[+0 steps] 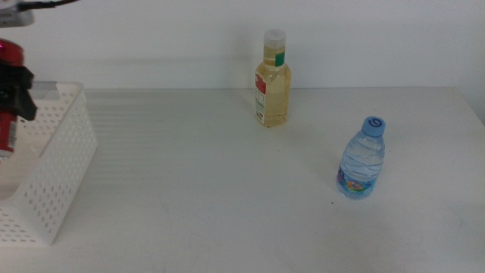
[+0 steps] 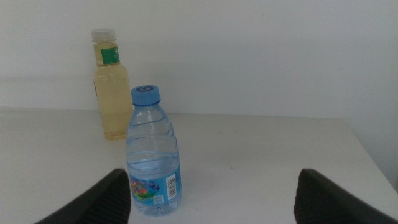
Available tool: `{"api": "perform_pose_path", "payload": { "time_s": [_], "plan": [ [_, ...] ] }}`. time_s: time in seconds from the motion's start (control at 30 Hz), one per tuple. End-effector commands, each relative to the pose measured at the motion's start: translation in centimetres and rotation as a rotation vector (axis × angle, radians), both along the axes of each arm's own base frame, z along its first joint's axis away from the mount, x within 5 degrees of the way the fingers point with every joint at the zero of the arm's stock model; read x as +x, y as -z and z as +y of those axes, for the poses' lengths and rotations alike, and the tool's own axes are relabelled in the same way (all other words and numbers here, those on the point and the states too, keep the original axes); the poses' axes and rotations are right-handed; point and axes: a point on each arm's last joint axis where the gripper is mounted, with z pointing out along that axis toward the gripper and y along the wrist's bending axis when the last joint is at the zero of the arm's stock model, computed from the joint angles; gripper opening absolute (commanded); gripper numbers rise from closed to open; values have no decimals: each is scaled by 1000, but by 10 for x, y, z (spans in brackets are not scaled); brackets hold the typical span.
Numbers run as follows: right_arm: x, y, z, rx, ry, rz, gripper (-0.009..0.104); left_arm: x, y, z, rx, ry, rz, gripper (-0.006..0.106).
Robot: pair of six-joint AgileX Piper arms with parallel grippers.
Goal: Use arms to grab the bottles and put them into the dustbin to the left of the table.
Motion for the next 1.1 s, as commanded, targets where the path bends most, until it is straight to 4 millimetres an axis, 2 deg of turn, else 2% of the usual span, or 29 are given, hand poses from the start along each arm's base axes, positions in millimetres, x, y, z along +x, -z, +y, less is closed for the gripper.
{"api": "perform_pose_path", "payload": {
  "time_s": [0.0,0.3,0.67,1.07],
  "plan": [
    [-3,-11,0,-3,1,-111,75,-1,-28,7,-16,-23,-103,-5],
    [-3,-11,0,-3,1,-111,75,17,-21,22,-13,40,42,-5],
    [-3,-11,0,-3,1,-111,75,43,19,36,35,71,163,-5],
    [-3,-11,0,-3,1,-111,75,57,49,40,28,122,236,-5]
  ]
}}
